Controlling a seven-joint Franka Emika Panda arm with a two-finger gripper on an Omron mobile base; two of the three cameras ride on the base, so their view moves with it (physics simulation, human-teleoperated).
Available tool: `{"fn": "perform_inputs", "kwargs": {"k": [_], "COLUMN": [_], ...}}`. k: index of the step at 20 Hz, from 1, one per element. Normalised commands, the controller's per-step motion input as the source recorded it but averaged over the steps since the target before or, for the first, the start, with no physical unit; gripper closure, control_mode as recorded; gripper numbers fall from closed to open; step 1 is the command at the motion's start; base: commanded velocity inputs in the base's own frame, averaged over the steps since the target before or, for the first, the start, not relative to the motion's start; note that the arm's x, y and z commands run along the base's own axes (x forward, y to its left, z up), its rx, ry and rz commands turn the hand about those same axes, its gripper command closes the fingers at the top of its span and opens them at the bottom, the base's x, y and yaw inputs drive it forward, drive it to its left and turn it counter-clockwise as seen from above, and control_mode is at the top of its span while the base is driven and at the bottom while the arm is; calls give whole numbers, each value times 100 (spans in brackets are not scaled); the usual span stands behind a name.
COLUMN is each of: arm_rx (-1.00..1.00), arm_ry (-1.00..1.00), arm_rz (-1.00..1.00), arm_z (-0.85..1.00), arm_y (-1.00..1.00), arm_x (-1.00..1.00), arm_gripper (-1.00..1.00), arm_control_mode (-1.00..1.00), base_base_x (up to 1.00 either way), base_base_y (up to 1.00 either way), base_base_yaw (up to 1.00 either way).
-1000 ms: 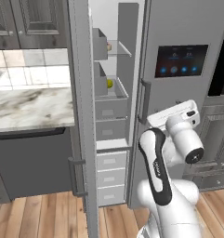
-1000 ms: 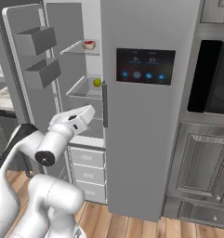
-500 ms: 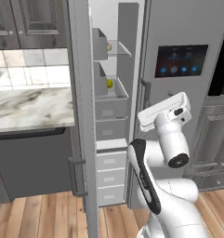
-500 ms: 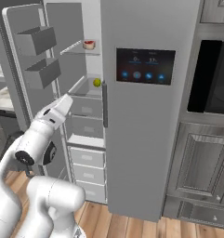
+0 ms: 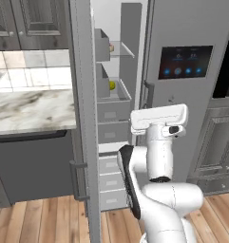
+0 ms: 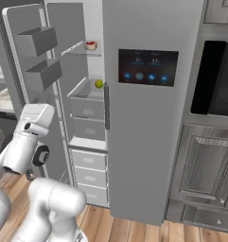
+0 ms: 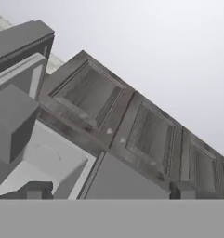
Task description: There's a steak in the fridge that needs to be moved to the freezer for freezing. Pick up the steak from the fridge, place it on any shelf in the freezer, and close the fridge and freezer doors when done.
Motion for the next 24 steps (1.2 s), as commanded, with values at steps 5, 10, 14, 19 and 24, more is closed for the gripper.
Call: {"fn": "perform_inputs", "kwargs": {"k": [5, 10, 14, 19, 24], "arm_rx": [39, 17, 1, 0, 3], "arm_ry": [6, 18, 13, 8, 12], "arm_rz": [1, 3, 0, 0, 0], "arm_z": [-39, -21, 0, 0, -13], "arm_y": [81, 100, 100, 100, 90], "arm_x": [-37, -7, -19, -27, -8], "arm_gripper": [-100, -100, -100, -100, -100], "arm_control_mode": [-100, -100, -100, -100, -100], "base_base_x": [0, 0, 0, 0, 0], "base_base_y": [0, 0, 0, 0, 0], "base_base_yaw": [0, 0, 0, 0, 0]}}
